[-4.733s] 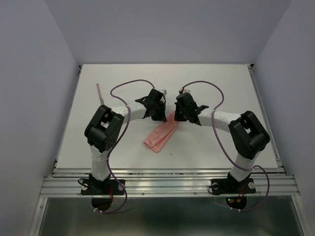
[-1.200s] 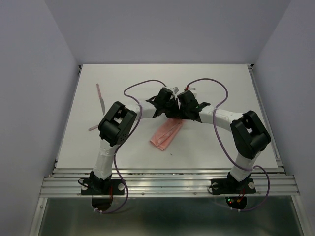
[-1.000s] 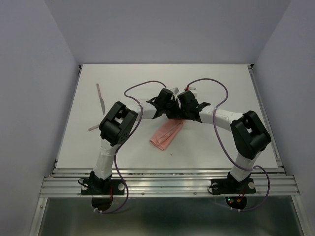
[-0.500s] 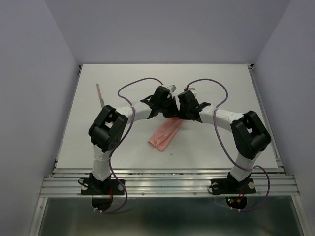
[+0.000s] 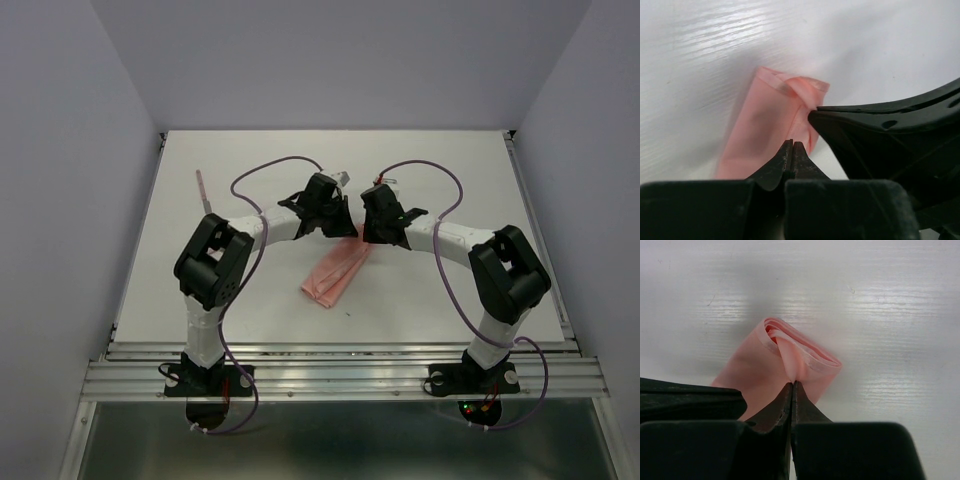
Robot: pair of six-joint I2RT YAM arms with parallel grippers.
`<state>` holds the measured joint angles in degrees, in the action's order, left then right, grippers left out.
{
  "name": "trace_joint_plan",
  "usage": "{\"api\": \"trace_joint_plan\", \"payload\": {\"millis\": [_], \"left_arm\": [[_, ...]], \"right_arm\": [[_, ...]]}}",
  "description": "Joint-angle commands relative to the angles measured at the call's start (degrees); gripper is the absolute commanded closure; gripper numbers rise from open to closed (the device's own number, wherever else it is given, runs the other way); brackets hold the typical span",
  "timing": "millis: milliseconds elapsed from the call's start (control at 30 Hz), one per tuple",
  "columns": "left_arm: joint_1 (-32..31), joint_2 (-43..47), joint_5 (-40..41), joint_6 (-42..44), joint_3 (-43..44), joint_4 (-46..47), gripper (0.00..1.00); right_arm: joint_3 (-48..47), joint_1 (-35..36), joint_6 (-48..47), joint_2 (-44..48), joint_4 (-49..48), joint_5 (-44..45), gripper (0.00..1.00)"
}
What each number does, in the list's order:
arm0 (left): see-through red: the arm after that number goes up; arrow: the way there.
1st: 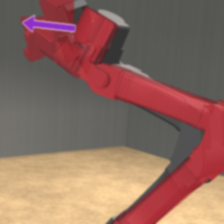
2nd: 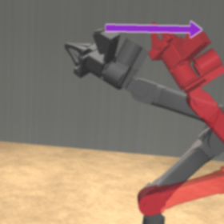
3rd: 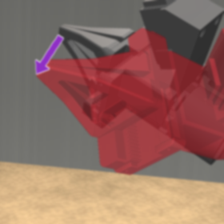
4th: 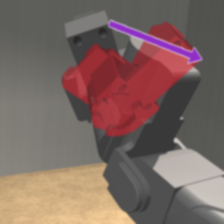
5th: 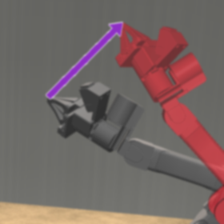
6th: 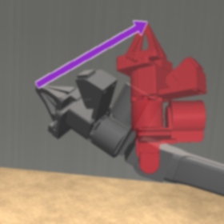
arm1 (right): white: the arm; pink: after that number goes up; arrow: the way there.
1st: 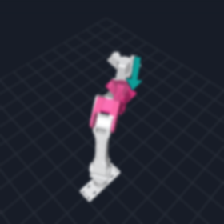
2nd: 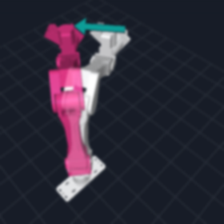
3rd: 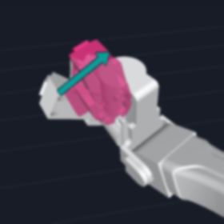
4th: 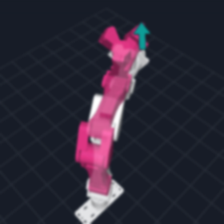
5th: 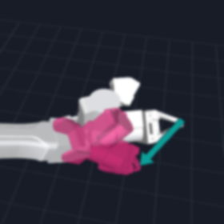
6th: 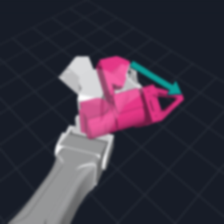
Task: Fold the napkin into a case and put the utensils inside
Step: Smooth out the smaller rectangle-folded napkin at the center of the board.
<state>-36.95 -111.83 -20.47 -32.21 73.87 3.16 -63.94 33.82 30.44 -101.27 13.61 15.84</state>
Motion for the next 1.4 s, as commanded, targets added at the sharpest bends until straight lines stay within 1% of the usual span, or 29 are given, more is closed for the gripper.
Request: {"api": "trace_joint_plan", "payload": {"millis": [0,233,467,633,767,933,1000,1100,1233,1267,1333,1367], "left_arm": [[0.4,1.1,0.9,1.9,-1.5,0.4,1.0],[0.4,-4.7,-3.2,1.1,-1.9,3.2,1.0],[0.2,-6.6,-5.8,0.5,-1.9,5.1,1.0],[-0.1,-8.6,-7.6,0.1,-0.3,5.6,1.0],[-0.2,-8.1,-7.8,0.1,0.0,5.7,1.0],[-0.2,-4.5,-6.5,0.8,-0.4,4.7,1.0],[-0.1,-1.7,-5.2,1.3,-0.7,3.4,1.0],[-0.1,2.0,-3.4,2.1,-2.1,1.4,1.0],[0.3,5.3,-1.9,3.1,-3.5,-1.4,1.0],[0.4,5.8,-1.2,3.4,-3.5,-3.1,1.0],[0.9,7.2,2.2,3.4,-3.2,-6.9,1.0],[1.3,7.7,2.2,3.2,-3.2,-7.5,1.0]], "right_arm": [[-1.1,0.4,0.4,1.3,-1.6,-0.2,0.99],[-1.7,0.4,0.9,0.5,-1.7,-0.8,0.99],[-1.8,0.4,0.9,-0.2,-1.7,-0.9,0.99],[-1.6,0.4,1.1,-0.7,-2.0,-0.6,0.99],[-1.5,0.4,1.3,-1.6,-2.1,-0.3,0.99],[-1.4,0.4,0.9,-3.9,-2.4,0.4,0.99],[-1.6,0.4,0.2,-4.6,-2.4,1.3,0.96],[-2.1,-1.0,-1.6,-5.5,-2.6,0.5,0.91],[-3.6,-1.0,-3.4,-5.9,-2.5,-0.3,0.85],[-3.6,-1.0,-3.6,-5.9,-2.5,-0.5,0.77],[-3.7,-1.0,-4.0,-5.3,-1.8,-1.1,0.68],[-3.7,-1.0,-4.0,-4.8,-1.4,-1.2,0.65]]}}
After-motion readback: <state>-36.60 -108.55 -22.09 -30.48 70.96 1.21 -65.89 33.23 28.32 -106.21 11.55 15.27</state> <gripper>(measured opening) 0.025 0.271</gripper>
